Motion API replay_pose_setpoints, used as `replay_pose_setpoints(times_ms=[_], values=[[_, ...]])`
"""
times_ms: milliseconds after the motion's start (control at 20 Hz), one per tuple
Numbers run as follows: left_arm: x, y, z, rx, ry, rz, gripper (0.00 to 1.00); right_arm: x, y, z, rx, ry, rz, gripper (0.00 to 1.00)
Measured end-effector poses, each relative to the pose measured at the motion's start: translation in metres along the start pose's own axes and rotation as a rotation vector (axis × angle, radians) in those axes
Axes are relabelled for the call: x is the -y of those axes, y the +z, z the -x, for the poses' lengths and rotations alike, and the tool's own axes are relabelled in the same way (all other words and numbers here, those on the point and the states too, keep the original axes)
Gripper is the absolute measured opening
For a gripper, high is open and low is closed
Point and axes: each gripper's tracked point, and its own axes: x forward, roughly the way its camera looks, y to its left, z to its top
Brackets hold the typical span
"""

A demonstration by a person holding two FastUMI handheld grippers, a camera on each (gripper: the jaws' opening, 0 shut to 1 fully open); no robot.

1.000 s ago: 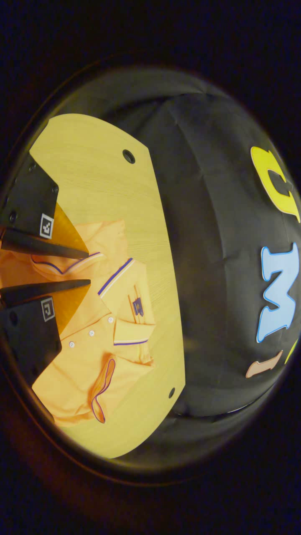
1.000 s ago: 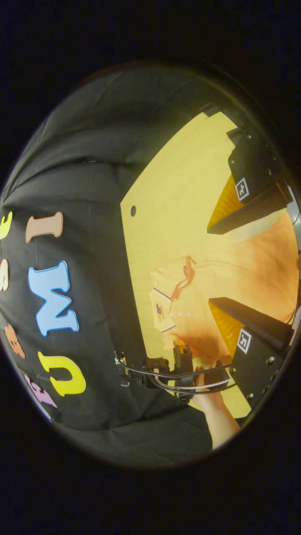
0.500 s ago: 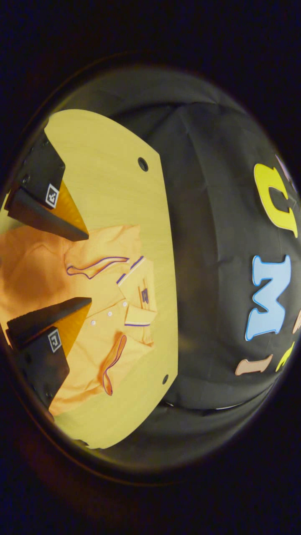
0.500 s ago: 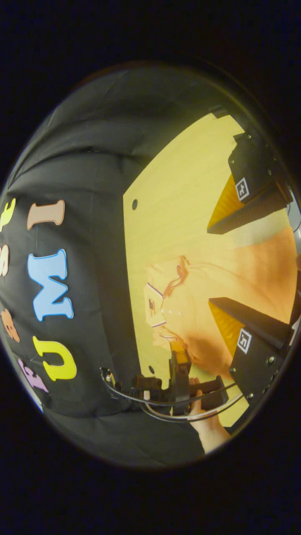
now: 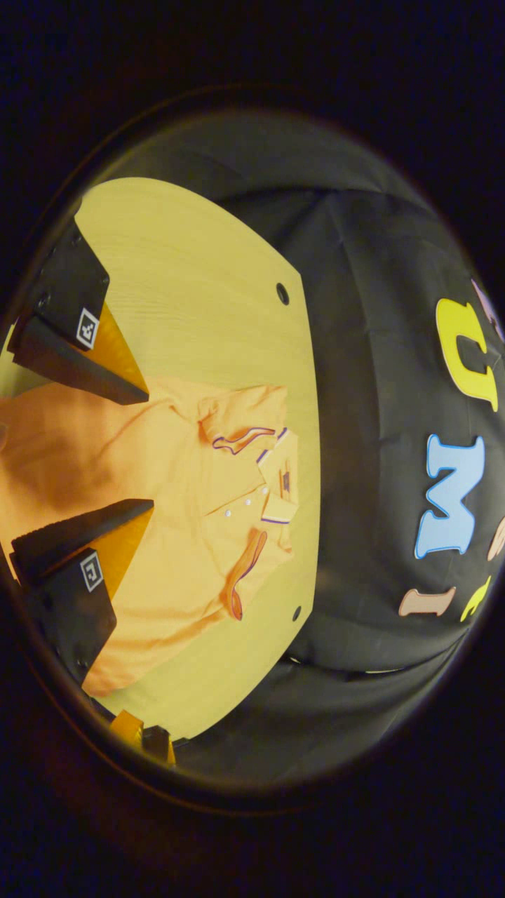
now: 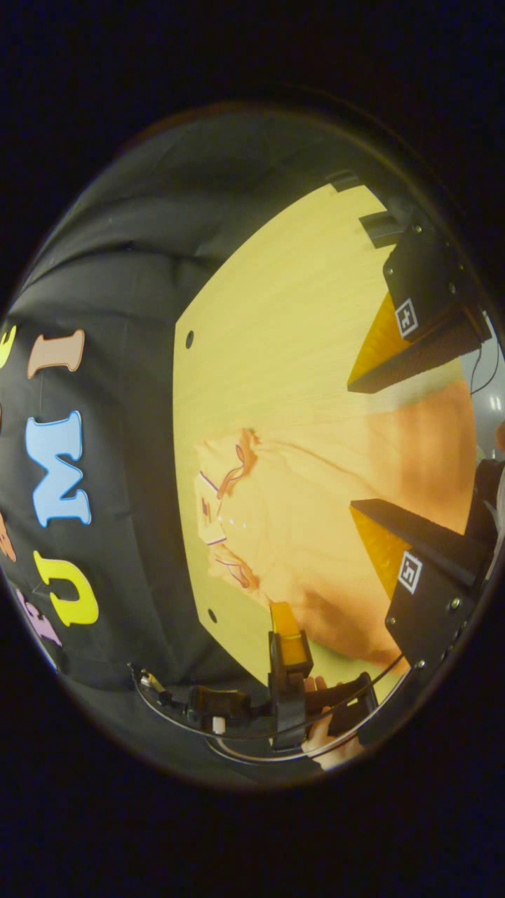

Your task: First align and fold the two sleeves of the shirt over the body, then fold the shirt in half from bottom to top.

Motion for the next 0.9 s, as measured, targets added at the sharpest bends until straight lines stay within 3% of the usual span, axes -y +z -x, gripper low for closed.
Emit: replay_pose_setpoints(times_ms=[500, 900], values=[[-0.011, -0.077, 0.087, -0.022, 0.014, 0.016, 0.89, 0.006, -0.056, 0.003, -0.072, -0.005, 0.042, 0.95], [-0.018, -0.138, 0.125, -0.059, 0.002, 0.016, 0.9, 0.016, -0.09, 0.008, -0.122, -0.024, 0.048, 0.95]])
